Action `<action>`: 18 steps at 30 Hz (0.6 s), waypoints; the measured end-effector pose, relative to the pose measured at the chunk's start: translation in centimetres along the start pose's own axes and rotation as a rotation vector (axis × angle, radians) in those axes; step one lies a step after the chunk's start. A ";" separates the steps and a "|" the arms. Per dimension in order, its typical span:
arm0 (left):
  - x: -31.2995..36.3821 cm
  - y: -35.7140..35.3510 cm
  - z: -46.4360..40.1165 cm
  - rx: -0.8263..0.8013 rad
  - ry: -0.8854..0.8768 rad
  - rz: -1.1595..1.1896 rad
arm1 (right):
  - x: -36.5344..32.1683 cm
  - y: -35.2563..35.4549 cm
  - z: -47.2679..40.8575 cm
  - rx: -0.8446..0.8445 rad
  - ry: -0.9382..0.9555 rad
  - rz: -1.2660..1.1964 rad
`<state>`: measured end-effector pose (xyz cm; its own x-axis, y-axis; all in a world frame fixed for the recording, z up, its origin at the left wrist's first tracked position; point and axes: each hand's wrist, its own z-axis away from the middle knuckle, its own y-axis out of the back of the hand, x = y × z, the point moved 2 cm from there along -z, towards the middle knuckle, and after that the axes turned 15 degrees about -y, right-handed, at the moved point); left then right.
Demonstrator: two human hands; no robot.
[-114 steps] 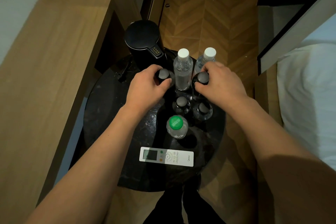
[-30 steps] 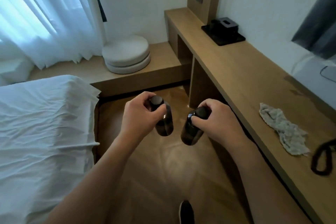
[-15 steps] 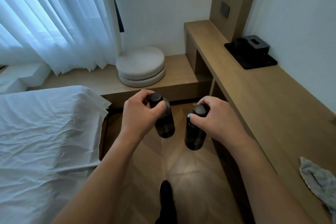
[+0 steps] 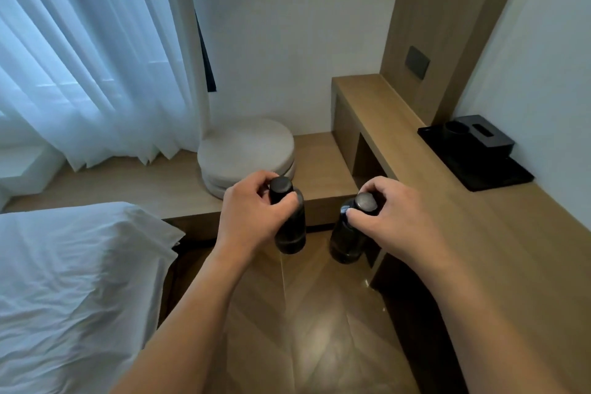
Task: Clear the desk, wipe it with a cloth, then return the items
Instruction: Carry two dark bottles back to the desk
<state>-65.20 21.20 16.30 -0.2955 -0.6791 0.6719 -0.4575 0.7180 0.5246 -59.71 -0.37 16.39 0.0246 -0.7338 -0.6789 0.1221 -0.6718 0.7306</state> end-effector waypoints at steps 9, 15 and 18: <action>-9.1 -3.3 -13.3 0.034 0.049 -0.029 | -3.2 -2.8 -16.0 -0.019 0.020 0.013; -14.0 -5.3 -23.6 0.004 0.092 -0.059 | -5.8 -3.8 -28.1 -0.031 0.020 -0.004; -16.6 -6.3 -28.2 0.008 0.090 -0.070 | -7.1 -4.7 -33.3 -0.033 0.000 -0.009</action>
<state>-33.76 32.26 16.57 -0.1865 -0.7111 0.6779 -0.4815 0.6676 0.5678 -27.37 11.32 15.33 0.0233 -0.7275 -0.6857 0.1545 -0.6750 0.7215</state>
